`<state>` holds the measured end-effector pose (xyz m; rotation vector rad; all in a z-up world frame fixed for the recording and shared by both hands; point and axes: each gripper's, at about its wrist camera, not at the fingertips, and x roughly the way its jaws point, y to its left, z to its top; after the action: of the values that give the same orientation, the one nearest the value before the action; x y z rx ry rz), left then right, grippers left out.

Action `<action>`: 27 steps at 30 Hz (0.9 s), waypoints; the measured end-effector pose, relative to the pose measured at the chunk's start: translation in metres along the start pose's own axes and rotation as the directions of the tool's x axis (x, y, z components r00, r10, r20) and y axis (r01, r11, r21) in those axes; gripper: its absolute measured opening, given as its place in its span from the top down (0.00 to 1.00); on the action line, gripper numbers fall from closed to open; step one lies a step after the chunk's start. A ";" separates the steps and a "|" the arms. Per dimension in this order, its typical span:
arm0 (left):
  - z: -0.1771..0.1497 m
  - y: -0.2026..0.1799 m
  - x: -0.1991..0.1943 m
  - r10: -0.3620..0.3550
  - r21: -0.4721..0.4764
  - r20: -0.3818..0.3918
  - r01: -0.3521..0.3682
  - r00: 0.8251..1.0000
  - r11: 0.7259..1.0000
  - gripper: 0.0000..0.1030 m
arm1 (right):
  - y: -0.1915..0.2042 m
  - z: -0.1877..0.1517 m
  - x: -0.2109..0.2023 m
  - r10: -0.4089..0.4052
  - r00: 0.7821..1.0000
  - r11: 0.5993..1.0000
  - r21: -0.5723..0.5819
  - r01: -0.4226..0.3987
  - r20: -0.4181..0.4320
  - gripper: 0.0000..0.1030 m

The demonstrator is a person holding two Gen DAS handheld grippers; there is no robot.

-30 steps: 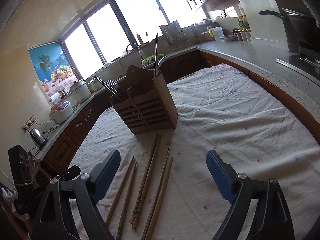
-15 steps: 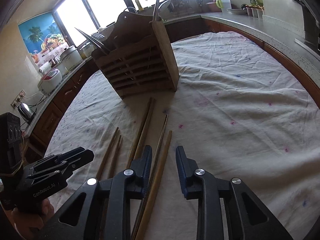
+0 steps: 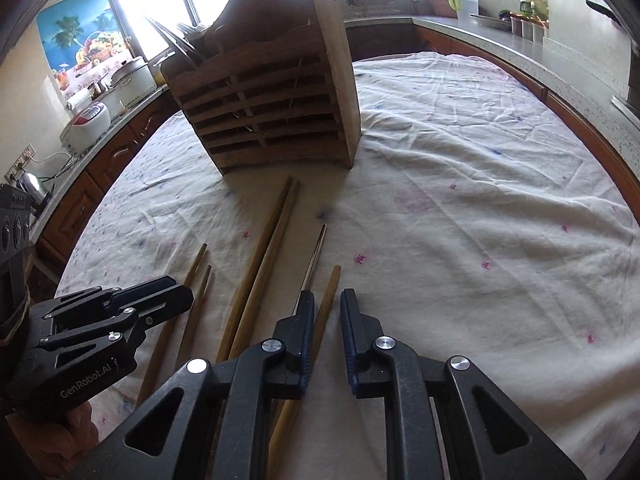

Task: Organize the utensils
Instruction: 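Grasp a wooden chopstick with the left gripper while the right gripper grasps a metal chopstick, then lift both chopsticks upright and lower them into the wooden holder slots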

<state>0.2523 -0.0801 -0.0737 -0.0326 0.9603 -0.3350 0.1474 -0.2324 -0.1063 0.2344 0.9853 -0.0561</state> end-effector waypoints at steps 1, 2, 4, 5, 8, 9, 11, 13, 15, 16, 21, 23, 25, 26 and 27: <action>-0.001 -0.001 0.000 0.012 0.007 0.005 -0.012 1.000 1.000 0.87 | 0.003 0.000 0.001 -0.011 1.000 1.000 -0.015 0.011 0.003 0.86; -0.002 -0.002 -0.001 0.022 0.015 0.009 -0.022 1.000 1.000 0.91 | 0.004 0.000 0.001 -0.020 1.000 0.999 -0.024 0.020 0.004 0.86; -0.002 -0.001 0.000 0.022 0.014 0.013 -0.022 1.000 1.000 0.94 | 0.007 0.000 0.002 -0.036 0.999 0.998 -0.043 0.036 0.003 0.86; -0.002 0.000 0.000 0.016 0.009 0.011 -0.016 1.000 1.000 0.95 | 0.008 0.000 0.002 -0.043 0.999 0.998 -0.051 0.043 0.004 0.87; -0.002 0.004 -0.003 0.000 -0.004 0.008 0.000 1.000 1.000 0.96 | 0.007 0.000 0.001 -0.046 0.999 0.998 -0.049 0.046 0.007 0.91; -0.003 0.005 -0.005 -0.008 -0.010 0.006 0.008 1.000 1.000 0.96 | 0.006 0.000 0.000 -0.039 0.999 0.998 -0.041 0.039 0.007 0.92; -0.005 0.010 -0.012 -0.027 -0.031 0.015 0.028 1.000 0.999 0.96 | 0.003 0.000 -0.006 -0.011 1.000 1.000 -0.014 0.011 0.013 0.94; -0.006 0.015 -0.023 -0.052 -0.055 0.033 0.053 0.998 0.997 0.96 | 0.001 0.001 -0.016 0.008 0.999 1.000 0.004 -0.009 0.037 0.95; -0.007 0.020 -0.038 -0.081 -0.075 0.059 0.085 0.995 0.994 0.96 | -0.002 0.004 -0.029 0.041 0.997 0.999 0.025 -0.043 0.062 0.95; -0.007 0.023 -0.046 -0.091 -0.082 0.076 0.097 0.993 0.992 0.96 | -0.003 0.006 -0.036 0.055 0.995 0.998 0.033 -0.058 0.077 0.95; -0.009 0.035 -0.091 -0.146 -0.106 0.162 0.164 0.976 0.981 0.96 | -0.005 0.014 -0.074 0.090 0.983 0.994 0.046 -0.099 0.163 0.95; -0.011 0.039 -0.110 -0.164 -0.110 0.201 0.188 0.966 0.976 0.96 | -0.006 0.016 -0.088 0.110 0.974 0.991 0.057 -0.123 0.197 0.95; -0.013 0.043 -0.130 -0.170 -0.104 0.239 0.199 0.956 0.974 0.96 | -0.007 0.020 -0.103 0.115 0.965 0.990 0.055 -0.132 0.235 0.95; -0.015 0.045 -0.140 -0.174 -0.101 0.259 0.206 0.950 0.973 0.96 | -0.007 0.022 -0.111 0.122 0.960 0.989 0.055 -0.140 0.253 0.95; -0.016 0.046 -0.150 -0.177 -0.099 0.278 0.211 0.944 0.972 0.96 | -0.007 0.024 -0.119 0.129 0.954 0.987 0.057 -0.150 0.272 0.95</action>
<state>0.1725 0.0094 0.0285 -0.2850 0.7088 -0.4393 0.1002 -0.2515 0.0042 0.3574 0.6956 0.0038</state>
